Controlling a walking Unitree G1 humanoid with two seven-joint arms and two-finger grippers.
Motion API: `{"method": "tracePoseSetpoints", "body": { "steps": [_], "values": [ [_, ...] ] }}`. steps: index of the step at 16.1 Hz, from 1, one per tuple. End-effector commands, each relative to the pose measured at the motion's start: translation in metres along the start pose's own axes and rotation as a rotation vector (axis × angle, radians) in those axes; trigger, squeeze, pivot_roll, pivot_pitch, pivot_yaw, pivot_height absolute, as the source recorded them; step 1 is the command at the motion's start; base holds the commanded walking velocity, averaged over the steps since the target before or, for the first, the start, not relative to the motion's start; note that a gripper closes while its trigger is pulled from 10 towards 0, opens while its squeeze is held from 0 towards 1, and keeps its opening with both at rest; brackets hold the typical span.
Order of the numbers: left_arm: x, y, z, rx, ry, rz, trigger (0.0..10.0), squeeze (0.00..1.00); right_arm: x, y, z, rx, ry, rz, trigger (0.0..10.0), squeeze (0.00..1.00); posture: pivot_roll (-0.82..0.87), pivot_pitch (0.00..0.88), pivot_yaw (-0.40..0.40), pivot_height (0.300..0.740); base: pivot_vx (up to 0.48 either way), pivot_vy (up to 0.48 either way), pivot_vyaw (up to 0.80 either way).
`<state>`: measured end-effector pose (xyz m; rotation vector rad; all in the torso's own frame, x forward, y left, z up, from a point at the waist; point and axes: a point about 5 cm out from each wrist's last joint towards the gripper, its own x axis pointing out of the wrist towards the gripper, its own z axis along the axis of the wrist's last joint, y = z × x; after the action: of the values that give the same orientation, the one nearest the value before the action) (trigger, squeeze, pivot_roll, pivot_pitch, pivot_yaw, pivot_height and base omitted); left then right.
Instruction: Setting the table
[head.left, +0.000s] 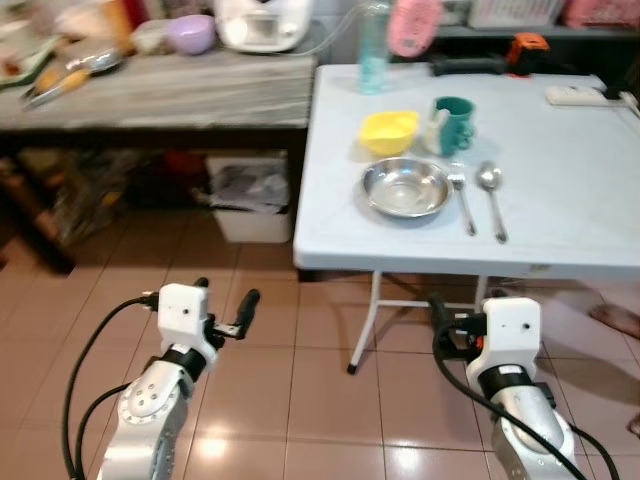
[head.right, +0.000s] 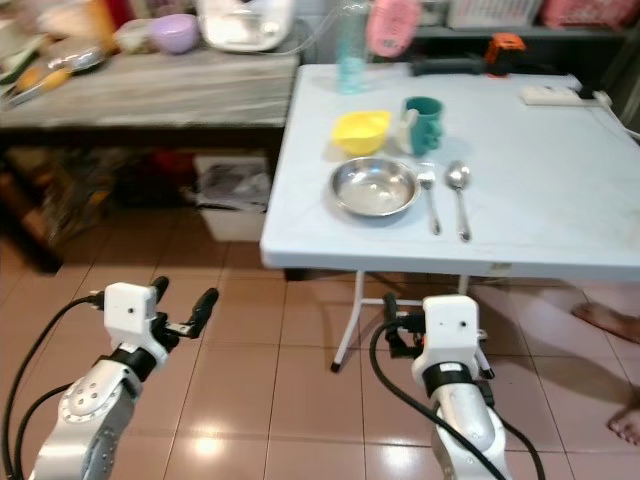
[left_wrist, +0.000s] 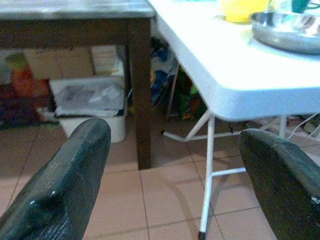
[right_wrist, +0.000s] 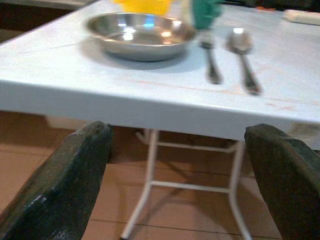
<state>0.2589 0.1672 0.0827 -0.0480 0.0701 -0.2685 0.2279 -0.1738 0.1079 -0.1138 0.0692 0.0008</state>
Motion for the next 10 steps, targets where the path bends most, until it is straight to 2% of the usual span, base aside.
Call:
{"method": "tracePoseSetpoints", "body": {
  "steps": [1, 10],
  "values": [
    [0.002, -0.005, 0.001, -0.004, -0.004, -0.016, 10.0, 0.0, -0.001, -0.007, 0.001, -0.014, -0.007, -0.023, 10.0, 0.0, -0.06, 0.08, 0.053, 0.74, 0.326, 0.0, 0.0],
    [0.002, -0.005, 0.011, -0.002, -0.032, -0.007, 10.0, 0.0, 0.006, -0.01, 0.011, -0.031, -0.054, -0.027, 10.0, 0.0, -0.06, 0.078, 0.051, 0.74, 0.326, 0.0, 0.0]
  ]
}}
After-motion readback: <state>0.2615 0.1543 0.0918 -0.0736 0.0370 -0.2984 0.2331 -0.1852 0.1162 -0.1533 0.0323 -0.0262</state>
